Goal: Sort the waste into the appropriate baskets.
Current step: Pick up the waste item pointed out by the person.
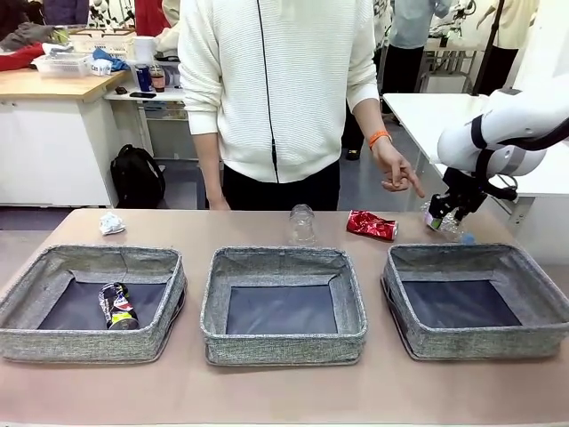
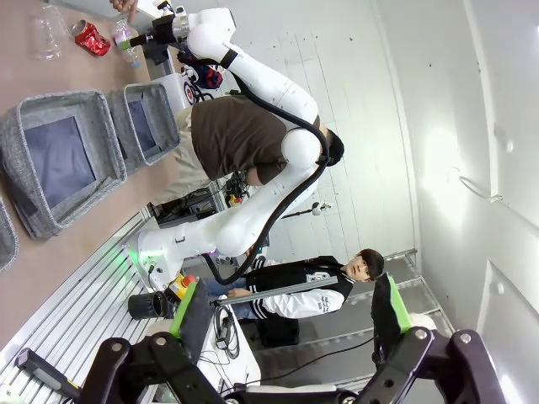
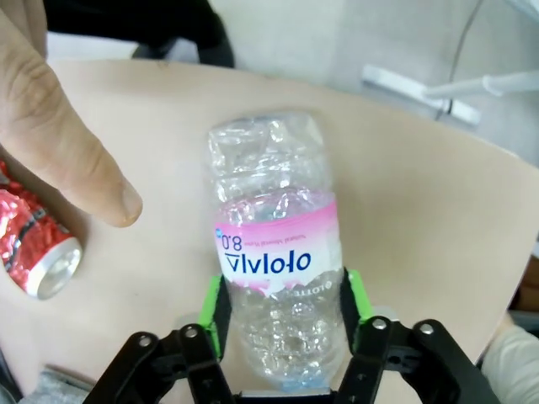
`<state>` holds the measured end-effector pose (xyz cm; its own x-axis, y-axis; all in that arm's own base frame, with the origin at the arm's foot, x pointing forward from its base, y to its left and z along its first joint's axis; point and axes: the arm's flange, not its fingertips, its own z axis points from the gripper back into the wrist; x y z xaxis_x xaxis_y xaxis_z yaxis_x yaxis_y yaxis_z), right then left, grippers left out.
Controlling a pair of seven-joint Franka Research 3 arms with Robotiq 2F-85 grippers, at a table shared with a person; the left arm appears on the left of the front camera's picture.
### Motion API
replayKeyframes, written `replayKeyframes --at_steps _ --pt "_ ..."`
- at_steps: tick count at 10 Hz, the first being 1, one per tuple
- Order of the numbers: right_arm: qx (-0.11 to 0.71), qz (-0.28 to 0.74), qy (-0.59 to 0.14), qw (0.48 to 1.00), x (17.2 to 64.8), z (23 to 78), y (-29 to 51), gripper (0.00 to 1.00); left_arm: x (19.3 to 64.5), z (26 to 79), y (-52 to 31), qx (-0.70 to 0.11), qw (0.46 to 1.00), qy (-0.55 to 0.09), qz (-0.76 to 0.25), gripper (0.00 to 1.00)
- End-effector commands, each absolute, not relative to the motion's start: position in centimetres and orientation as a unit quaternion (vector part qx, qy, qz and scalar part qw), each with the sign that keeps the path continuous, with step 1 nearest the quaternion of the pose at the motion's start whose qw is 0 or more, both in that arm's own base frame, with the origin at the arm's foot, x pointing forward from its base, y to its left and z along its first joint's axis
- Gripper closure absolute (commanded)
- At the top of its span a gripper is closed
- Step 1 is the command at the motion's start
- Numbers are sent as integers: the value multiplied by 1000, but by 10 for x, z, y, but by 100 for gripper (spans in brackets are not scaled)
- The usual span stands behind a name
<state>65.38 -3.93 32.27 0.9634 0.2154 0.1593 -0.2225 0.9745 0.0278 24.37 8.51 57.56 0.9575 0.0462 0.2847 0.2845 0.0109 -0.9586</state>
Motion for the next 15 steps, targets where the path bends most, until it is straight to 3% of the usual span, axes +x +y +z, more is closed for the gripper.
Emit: replayKeyframes --at_steps 1,3,4,9,12,13,15 --pt "13 97 -68 993 659 324 -35 100 244 580 84 -703 693 -126 -94 0" --pt "11 94 -65 993 659 323 -36 95 244 580 84 -703 693 -126 -94 0" --pt "17 90 -66 994 660 322 -36 100 244 580 84 -703 693 -126 -94 0" --pt "7 60 -85 995 660 329 -41 100 244 580 84 -703 693 -126 -94 0" --pt "10 -53 -146 988 618 433 -38 100 244 580 84 -703 693 -126 -94 0" --pt "26 -71 -129 989 584 470 -28 100 244 580 84 -703 693 -126 -94 0" --pt "12 -68 -168 983 513 518 -8 100 244 580 84 -703 693 -126 -94 0"
